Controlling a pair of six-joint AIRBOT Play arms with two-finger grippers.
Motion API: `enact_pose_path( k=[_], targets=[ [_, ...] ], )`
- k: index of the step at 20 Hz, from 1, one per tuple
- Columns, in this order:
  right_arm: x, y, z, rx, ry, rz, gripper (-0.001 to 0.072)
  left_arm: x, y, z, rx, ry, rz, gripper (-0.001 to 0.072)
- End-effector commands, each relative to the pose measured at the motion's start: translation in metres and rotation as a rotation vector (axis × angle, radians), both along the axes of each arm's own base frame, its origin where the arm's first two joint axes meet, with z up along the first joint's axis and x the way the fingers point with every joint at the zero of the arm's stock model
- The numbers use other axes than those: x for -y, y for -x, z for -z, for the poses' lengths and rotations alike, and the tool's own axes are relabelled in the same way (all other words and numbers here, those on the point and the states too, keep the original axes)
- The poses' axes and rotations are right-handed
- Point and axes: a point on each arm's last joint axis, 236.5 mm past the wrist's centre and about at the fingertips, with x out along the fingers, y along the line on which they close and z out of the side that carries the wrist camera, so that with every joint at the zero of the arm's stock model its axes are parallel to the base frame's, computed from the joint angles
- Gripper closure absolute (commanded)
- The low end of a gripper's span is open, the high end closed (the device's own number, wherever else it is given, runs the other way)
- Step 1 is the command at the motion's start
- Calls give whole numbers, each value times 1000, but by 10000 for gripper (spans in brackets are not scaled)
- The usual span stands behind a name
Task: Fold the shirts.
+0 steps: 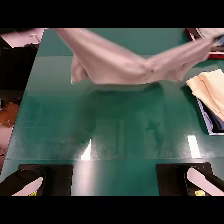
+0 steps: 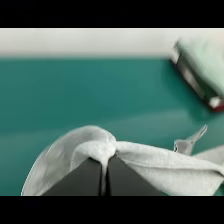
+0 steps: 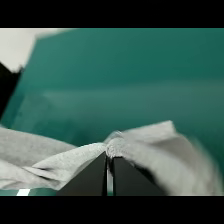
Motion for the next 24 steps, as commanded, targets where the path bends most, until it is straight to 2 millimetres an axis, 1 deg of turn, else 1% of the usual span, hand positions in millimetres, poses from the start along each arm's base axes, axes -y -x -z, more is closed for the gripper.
enact_pose_path(
  k=[1,2,3,4,6,8,9,10,11,12,13,14,15,16,18,20,22,23,24],
  targets=[
    [-27,67,-121,317,78,30,693,-26,78,-114,263,-6,-24,685],
    [-35,84,-138,363,97,28,693,-30,99,-128,304,8,-21,685],
    [-38,100,-152,396,121,51,693,-35,121,-138,338,18,-19,685],
    [-36,114,-162,414,155,91,693,-40,143,-146,365,22,-18,685],
    [-24,138,-173,418,227,200,694,-50,183,-159,421,34,-19,685],
    [-7,159,-181,414,291,318,694,-58,215,-169,470,46,-20,685],
    [0,165,-183,404,304,359,695,-61,226,-170,482,47,-20,685],
    [5,169,-182,391,316,383,694,-61,231,-167,470,39,-17,685],
    [8,170,-177,364,312,396,695,-60,228,-156,428,17,-15,685],
    [9,162,-166,318,297,384,696,-59,215,-135,348,-20,-19,686],
    [13,152,-149,246,269,377,696,-56,198,-107,248,-58,-20,686],
    [17,139,-127,157,249,359,696,-53,176,-70,124,-97,-20,685],
    [22,125,-97,37,225,338,696,-51,156,-29,-4,-144,-20,686],
    [26,112,-62,-99,215,303,696,-49,136,16,-132,-188,-22,685],
    [29,90,3,-357,195,224,696,-54,100,101,-329,-268,-58,685],
    [22,69,62,-564,176,134,696,-51,77,180,-476,-291,-70,685],
    [25,50,123,-744,205,109,696,-48,61,245,-551,-302,-74,685],
    [28,41,151,-815,230,109,696,-47,54,268,-555,-298,-79,685],
    [29,29,179,-871,253,111,696,-46,46,286,-548,-293,-85,685]
  ],
)
